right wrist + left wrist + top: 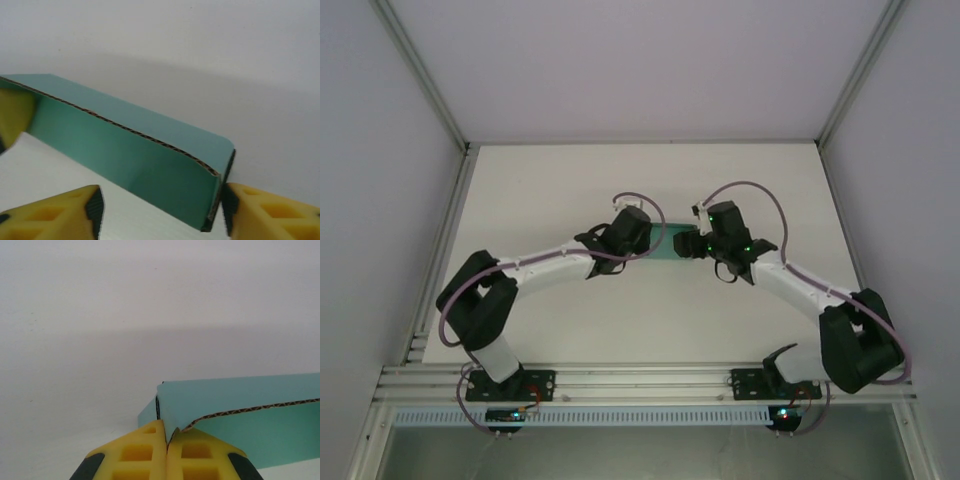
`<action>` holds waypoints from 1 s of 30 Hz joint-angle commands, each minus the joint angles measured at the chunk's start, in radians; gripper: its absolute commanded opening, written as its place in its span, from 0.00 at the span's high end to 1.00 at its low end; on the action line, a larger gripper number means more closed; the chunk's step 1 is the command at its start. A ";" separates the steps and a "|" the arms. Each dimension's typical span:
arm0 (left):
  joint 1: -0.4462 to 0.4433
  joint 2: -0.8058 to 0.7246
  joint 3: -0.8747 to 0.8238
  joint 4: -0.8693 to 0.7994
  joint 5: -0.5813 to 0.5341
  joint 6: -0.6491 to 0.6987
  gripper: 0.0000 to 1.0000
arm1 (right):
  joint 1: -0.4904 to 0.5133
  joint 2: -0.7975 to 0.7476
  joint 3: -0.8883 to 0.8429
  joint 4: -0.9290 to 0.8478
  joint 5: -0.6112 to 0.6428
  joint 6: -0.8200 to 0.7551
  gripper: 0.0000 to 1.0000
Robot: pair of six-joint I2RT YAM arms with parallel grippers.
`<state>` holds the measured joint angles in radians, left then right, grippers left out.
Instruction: Assemble paper box
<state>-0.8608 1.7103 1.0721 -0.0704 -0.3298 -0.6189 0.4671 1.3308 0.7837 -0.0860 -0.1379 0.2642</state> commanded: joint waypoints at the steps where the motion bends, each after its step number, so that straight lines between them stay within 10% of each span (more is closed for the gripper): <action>1: -0.027 0.115 -0.087 -0.256 0.157 -0.008 1.00 | -0.028 -0.048 0.065 -0.057 -0.147 0.004 0.23; 19: -0.028 0.110 -0.009 -0.312 0.137 0.067 1.00 | -0.224 0.083 0.118 -0.144 -0.119 0.106 0.22; 26: -0.025 0.022 0.051 -0.340 0.161 0.171 0.82 | -0.230 0.092 0.019 -0.138 -0.143 0.154 0.25; 30: 0.002 -0.028 0.098 -0.359 0.226 0.226 0.55 | -0.234 0.101 -0.013 -0.138 -0.140 0.182 0.29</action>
<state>-0.8654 1.6875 1.1633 -0.2462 -0.2394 -0.4644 0.2348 1.4006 0.8268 -0.1169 -0.2966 0.4240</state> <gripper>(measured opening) 0.417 0.717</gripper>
